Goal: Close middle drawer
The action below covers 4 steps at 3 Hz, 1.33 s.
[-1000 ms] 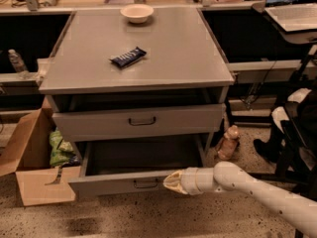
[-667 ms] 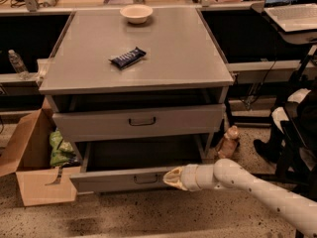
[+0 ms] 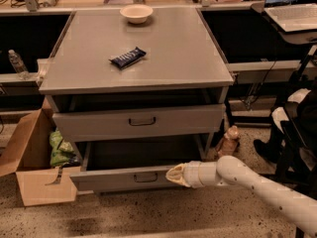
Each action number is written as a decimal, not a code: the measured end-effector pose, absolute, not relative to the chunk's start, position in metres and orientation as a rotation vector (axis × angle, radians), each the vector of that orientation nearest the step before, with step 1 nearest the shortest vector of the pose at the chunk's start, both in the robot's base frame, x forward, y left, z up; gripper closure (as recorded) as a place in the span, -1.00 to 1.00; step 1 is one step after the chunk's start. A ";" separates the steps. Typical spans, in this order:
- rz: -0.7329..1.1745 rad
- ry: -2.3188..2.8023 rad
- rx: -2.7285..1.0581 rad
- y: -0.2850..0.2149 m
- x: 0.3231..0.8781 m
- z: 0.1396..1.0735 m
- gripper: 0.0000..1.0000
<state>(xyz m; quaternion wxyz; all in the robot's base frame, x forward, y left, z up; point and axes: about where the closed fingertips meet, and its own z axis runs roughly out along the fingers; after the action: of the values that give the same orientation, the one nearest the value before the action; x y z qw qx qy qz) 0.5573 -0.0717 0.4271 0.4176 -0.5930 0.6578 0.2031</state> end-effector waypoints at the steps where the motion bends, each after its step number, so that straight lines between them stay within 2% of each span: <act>1: 0.494 1.637 -1.493 -0.077 0.565 0.431 1.00; 4: 0.483 1.620 -1.476 -0.088 0.591 0.429 1.00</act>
Offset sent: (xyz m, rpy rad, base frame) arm 0.0959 -0.0556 0.0080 0.0202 -0.0984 -0.0352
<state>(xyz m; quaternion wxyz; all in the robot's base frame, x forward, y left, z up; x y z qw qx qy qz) 0.5906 -0.0883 0.4294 0.4337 -0.5927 0.6504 0.1939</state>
